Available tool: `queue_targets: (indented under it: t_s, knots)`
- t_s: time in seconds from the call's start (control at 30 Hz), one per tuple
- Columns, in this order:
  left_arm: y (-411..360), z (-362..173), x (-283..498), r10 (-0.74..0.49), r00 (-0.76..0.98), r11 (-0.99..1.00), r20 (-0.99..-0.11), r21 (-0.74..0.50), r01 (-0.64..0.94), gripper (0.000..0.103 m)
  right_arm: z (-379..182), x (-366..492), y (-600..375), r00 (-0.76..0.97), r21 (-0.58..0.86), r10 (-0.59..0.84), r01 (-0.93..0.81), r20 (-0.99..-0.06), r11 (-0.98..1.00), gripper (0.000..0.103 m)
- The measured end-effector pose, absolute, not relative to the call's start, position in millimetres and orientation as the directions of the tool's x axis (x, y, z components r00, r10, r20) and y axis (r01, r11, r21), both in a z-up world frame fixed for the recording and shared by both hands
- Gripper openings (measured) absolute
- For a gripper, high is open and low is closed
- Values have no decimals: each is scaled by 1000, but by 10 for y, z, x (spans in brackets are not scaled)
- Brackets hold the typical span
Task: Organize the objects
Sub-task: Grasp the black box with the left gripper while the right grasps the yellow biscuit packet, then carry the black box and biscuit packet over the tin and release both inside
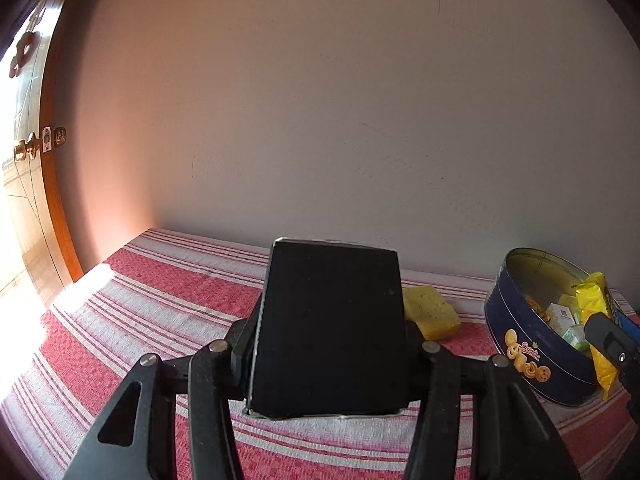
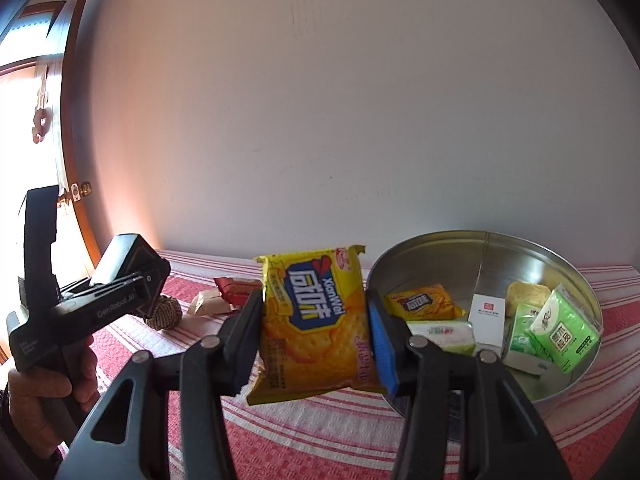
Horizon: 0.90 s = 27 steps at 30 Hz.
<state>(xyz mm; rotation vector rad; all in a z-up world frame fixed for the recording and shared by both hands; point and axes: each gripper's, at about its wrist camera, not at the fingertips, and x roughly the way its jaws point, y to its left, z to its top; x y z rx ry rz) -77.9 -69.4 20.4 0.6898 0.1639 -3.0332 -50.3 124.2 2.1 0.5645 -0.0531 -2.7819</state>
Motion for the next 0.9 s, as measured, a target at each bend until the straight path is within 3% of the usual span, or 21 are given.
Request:
queue_targets:
  t_s: [0.9]
  knots:
    - [257,-6,-498,37,-883,-997,-468,-76,-2,53,73,-378,1918,-888,93,-229,209,-398,-973,50]
